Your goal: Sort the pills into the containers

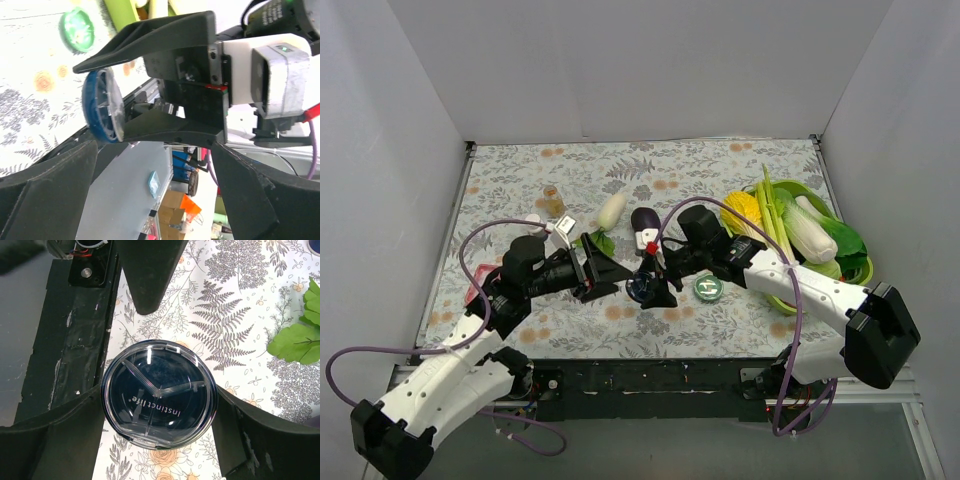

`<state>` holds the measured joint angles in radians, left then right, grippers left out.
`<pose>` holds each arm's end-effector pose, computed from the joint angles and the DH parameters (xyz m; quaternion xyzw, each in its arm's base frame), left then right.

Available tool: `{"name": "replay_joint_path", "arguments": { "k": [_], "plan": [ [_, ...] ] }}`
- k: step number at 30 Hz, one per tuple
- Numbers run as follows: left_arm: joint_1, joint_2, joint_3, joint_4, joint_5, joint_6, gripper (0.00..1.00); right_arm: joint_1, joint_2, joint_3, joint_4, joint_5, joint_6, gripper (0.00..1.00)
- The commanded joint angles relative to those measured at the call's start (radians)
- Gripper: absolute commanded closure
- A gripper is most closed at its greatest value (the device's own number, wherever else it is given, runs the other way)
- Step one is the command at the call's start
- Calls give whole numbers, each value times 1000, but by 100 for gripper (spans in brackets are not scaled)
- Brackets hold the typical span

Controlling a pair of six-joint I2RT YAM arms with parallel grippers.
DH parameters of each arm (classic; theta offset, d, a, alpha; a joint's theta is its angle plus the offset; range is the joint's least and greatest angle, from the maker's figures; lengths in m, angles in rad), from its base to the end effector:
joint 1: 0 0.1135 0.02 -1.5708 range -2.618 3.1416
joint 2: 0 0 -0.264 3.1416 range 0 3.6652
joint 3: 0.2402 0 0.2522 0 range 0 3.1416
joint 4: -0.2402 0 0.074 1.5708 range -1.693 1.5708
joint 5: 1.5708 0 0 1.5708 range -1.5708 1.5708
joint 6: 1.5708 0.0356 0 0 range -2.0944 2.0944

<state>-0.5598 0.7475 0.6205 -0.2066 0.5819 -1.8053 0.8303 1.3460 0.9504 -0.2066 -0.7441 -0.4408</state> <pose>0.1379 -0.1095 0.2875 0.3201 -0.7310 0.6026 0.0060 0.1798 0.2325 0.2751 -0.6256 0.5630 0.3996 0.3633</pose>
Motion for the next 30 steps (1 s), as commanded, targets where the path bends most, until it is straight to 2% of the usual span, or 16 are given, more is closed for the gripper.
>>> {"name": "replay_joint_path", "arguments": {
  "k": [1, 5, 9, 11, 15, 20, 24, 30],
  "plan": [
    [6, -34, 70, -204, -80, 99, 2, -7, -27, -4, 15, -50, -2, 97],
    [8, -92, 38, -241, -140, 51, 2, -8, -34, 1, -11, -93, -38, 97],
    [17, -145, -88, -101, -93, -60, 4, -8, -38, 10, -37, -133, -68, 97],
    [21, -169, -122, -64, -80, -115, 21, -11, -42, 13, -45, -156, -79, 97],
    [29, -200, -192, 22, -44, -176, 28, -25, -48, 14, -54, -214, -82, 97],
    [32, -221, -283, 162, 22, -247, 30, -34, -48, 17, -65, -288, -91, 97],
    [35, -182, -317, 311, 85, -295, 30, -33, -44, 22, -66, -299, -99, 97],
    [35, -113, -298, 335, 119, -290, 32, -34, -31, 31, -62, -302, -93, 97]
  ]
}}
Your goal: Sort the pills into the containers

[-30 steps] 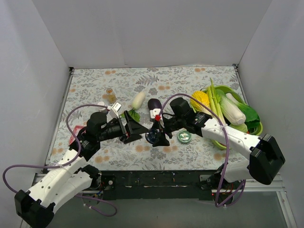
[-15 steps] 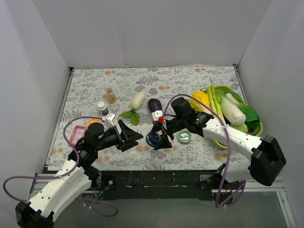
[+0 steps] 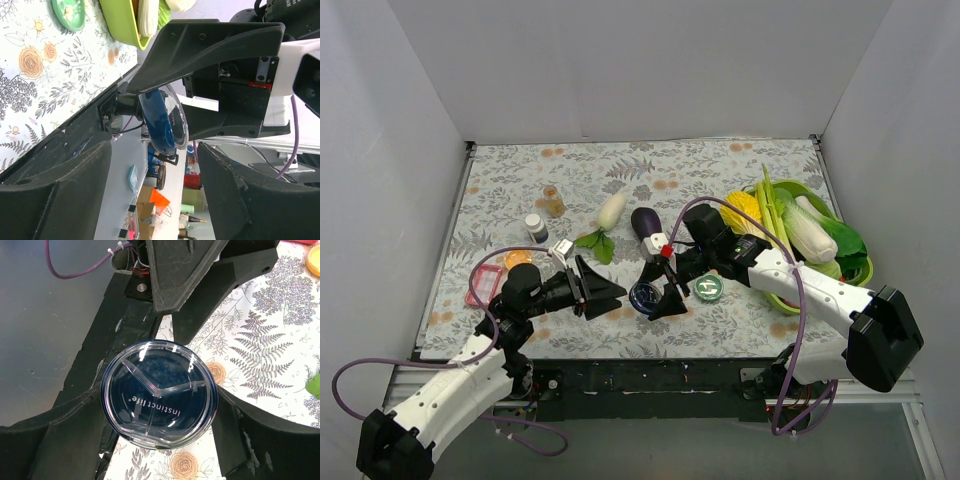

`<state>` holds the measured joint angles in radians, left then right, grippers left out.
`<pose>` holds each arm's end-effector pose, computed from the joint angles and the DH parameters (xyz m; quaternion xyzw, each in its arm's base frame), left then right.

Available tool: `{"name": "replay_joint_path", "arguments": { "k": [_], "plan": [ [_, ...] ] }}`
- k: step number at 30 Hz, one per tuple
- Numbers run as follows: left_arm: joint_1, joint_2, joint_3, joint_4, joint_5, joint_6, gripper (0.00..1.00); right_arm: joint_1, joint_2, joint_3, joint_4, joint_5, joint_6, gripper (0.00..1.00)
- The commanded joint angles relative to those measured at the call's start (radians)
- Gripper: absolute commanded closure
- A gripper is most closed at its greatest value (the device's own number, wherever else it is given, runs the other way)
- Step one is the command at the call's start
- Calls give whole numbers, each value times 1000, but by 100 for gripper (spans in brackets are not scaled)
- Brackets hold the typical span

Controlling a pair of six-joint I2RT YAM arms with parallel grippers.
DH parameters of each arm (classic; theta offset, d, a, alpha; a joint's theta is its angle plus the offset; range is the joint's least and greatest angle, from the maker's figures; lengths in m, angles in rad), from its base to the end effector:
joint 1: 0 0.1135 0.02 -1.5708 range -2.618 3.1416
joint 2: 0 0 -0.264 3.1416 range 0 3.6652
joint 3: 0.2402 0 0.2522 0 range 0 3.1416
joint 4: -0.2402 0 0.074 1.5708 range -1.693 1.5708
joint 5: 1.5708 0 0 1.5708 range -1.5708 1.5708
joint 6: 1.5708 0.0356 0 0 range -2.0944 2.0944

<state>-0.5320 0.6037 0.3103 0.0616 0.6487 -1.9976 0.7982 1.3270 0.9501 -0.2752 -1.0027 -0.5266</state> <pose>0.1219 -0.0967 0.2264 0.3502 -0.6848 0.6362 0.0611 0.1741 0.2216 0.2788 -0.6514 0.4888 0.4795 0.3269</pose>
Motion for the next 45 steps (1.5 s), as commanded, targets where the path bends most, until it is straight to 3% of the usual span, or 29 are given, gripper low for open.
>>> {"name": "replay_joint_path", "arguments": {
  "k": [1, 8, 37, 45],
  "plan": [
    [6, 48, 15, 66, 58, -98, 33, -2, -11, 33, 7, -45, -4, 97],
    [7, 85, 27, 23, 55, -79, 40, -2, -11, 30, 11, -45, 0, 97],
    [-11, 182, 78, 57, 78, -90, 41, 13, 20, 32, 37, -2, 23, 97],
    [-60, 237, 101, 34, 36, -93, 50, 27, 18, 39, 37, 70, 23, 97]
  ]
}}
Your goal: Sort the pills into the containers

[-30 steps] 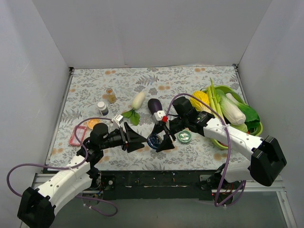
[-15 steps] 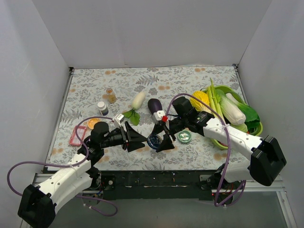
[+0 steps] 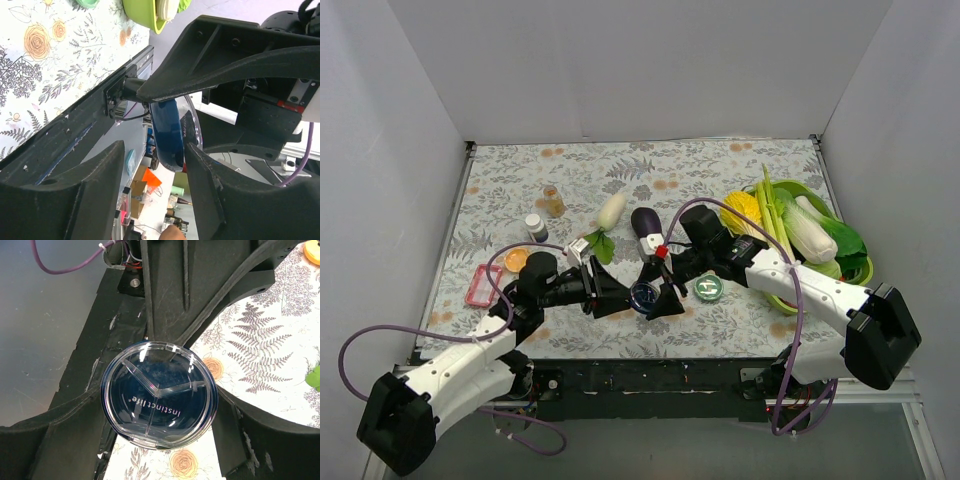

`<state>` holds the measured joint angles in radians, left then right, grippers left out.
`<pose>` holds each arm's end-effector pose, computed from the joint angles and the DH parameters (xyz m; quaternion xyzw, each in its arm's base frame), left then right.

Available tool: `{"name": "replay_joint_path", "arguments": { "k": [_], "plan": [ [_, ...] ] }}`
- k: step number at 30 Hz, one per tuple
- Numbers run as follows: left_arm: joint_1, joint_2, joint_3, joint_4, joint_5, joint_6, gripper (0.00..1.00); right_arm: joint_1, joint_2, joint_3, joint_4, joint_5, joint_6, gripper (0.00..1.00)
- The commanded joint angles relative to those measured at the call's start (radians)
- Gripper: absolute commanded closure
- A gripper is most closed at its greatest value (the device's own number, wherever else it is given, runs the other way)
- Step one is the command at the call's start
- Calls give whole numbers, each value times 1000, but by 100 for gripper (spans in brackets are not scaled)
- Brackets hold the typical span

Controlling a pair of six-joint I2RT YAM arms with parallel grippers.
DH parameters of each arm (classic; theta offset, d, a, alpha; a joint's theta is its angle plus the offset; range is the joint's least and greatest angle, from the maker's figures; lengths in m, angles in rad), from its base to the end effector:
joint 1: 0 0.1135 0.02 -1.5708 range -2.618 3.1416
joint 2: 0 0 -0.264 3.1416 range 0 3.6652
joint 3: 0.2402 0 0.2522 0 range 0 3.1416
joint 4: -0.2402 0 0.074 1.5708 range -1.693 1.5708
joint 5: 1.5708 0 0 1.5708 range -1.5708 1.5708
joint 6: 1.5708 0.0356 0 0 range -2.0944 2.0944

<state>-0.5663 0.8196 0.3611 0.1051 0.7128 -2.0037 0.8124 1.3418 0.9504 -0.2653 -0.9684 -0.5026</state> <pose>0.1400 -0.1166 0.2169 0.3560 -0.7100 0.5948 0.1236 0.1740 0.2263 0.2751 -0.6480 0.5031 0.4730 0.3215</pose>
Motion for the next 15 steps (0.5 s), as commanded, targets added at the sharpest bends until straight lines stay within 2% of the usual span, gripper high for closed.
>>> {"name": "replay_joint_path", "arguments": {
  "k": [1, 5, 9, 15],
  "plan": [
    [-32, 35, 55, -10, -33, -87, 50, 17, 3, 40, 26, 52, -1, 97],
    [-47, 73, 79, -2, -52, -79, 51, 33, 8, 50, 26, 108, -2, 97],
    [-63, 111, 93, 30, -53, -81, 57, 42, 14, 54, 26, 143, 2, 96],
    [-67, 113, 67, 73, -56, -92, 79, 44, 10, 48, 26, 155, 4, 91]
  ]
}}
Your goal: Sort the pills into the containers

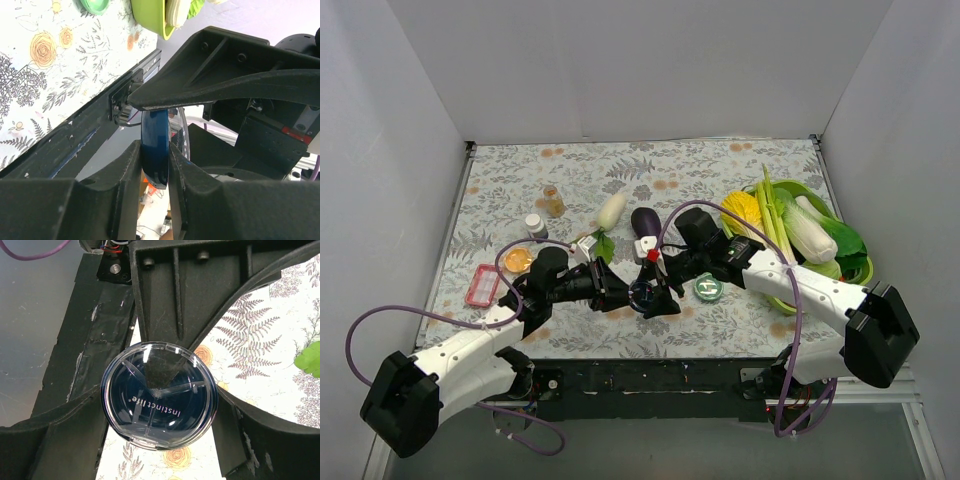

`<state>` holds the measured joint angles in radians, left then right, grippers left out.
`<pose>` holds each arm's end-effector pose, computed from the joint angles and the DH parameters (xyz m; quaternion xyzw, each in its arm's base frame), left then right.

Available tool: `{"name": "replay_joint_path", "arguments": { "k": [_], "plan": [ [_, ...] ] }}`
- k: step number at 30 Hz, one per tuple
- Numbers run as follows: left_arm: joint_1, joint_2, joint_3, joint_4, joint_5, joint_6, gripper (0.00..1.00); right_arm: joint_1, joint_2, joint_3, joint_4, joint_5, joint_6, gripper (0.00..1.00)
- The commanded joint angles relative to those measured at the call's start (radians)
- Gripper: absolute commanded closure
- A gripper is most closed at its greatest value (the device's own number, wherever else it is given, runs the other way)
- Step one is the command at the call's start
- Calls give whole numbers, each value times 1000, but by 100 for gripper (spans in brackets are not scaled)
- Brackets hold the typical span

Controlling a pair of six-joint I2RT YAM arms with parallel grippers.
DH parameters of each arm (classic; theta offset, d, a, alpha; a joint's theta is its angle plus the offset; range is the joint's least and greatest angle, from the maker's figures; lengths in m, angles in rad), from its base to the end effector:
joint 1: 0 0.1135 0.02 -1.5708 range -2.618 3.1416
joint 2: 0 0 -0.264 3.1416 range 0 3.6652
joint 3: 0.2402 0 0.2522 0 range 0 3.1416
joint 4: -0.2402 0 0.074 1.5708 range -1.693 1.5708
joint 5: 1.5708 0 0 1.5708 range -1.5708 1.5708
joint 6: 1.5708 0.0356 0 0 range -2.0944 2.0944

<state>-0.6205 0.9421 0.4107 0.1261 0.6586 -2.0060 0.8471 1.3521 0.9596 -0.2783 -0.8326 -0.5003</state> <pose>0.1502 -0.1341 0.2143 0.3676 -0.7216 0.5723 0.1285 0.1715 0.2338 0.2721 -0.6512 0.5339 0.4273 0.3290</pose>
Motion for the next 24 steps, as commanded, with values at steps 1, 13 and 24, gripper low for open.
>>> {"name": "replay_joint_path", "arguments": {
  "k": [1, 13, 24],
  "plan": [
    [-13, -11, 13, 56, -2, -94, 81, 9, -2, 34, 41, 20, 3, 89],
    [-13, -32, -42, 112, -2, -128, 100, 9, -4, 51, 30, 29, 8, 45],
    [-13, -8, -43, 101, -36, -123, 100, 9, 28, 114, 64, -11, 143, 24]
  ]
}}
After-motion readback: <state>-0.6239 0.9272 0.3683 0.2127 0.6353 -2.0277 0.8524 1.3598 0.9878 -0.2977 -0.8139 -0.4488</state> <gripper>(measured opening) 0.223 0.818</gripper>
